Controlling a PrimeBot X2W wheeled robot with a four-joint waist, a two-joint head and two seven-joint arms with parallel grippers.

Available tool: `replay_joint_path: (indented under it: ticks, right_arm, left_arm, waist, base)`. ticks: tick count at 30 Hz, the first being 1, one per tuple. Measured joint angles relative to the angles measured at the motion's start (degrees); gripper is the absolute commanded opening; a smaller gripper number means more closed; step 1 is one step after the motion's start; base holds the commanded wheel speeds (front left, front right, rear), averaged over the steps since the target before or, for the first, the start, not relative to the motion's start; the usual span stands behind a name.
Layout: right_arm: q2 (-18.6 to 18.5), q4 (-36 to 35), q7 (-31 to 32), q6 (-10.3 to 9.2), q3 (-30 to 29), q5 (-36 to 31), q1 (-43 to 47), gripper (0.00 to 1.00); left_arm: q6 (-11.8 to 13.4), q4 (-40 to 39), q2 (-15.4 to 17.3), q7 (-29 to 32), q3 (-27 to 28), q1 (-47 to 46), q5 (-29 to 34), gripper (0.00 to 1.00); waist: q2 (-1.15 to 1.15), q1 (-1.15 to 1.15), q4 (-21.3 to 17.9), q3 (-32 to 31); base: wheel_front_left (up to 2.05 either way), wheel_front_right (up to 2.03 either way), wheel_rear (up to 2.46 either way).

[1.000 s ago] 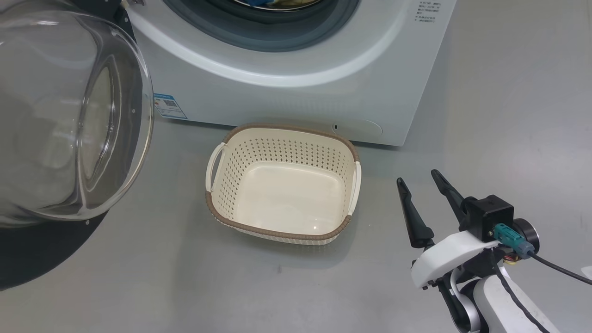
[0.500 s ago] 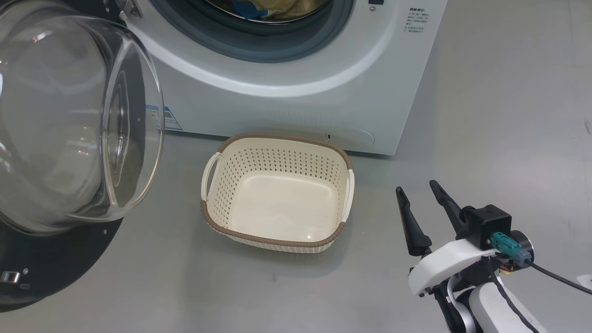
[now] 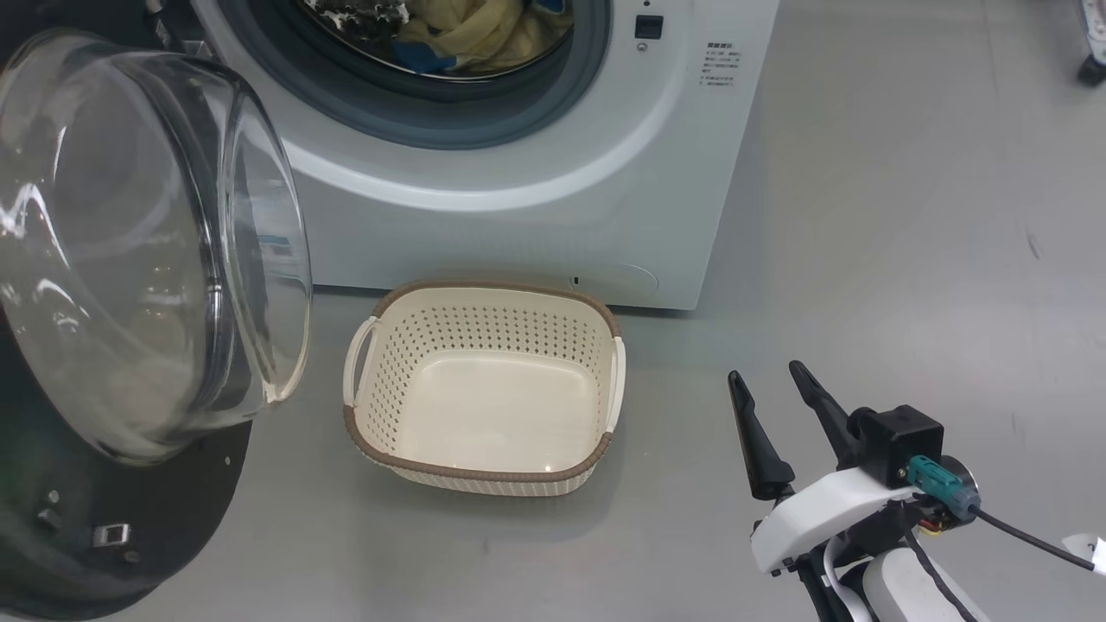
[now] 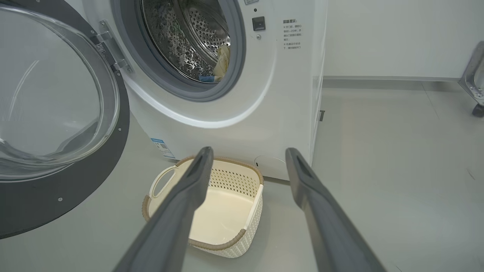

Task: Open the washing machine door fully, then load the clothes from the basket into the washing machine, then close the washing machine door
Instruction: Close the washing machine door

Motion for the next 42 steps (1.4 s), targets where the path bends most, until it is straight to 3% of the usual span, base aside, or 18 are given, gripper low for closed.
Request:
replay_joint_path:
  ticks: [10, 21, 35, 42]
  right_arm:
    - [0.9, 0.3, -1.3, -0.02, 0.0, 0.0, 0.9, 1.00]
    - [1.8, 0.8, -3.3, -0.02, 0.1, 0.5, 0.8, 1.00]
    - [2.6, 1.6, -4.5, 0.00, 0.2, 1.0, 0.8, 1.00]
    - [3.0, 1.9, -5.0, 0.26, 0.4, 1.0, 0.8, 1.00]
  left_arm:
    - [-0.2, -9.2, -3.5, 3.4, 0.2, 5.3, -2.8, 0.00]
    - [0.2, -19.5, -13.9, 3.3, -0.8, 7.1, -6.3, 0.00]
    - [-1.4, -26.7, -25.4, -8.5, -2.5, 7.3, -3.8, 0.00]
    - [-2.2, -27.2, -25.9, -13.8, -4.0, 5.2, -0.3, 0.00]
  waist:
    - [0.00, 0.00, -4.5, -0.3]
    - [0.00, 0.00, -10.5, 0.2]
    - [0.00, 0.00, -17.8, 0.9]
    - [0.00, 0.00, -19.4, 1.3]
  base:
    - [0.00, 0.00, 0.00]
    - [0.00, 0.00, 0.00]
    - [0.00, 0.00, 0.00]
    - [0.00, 0.00, 0.00]
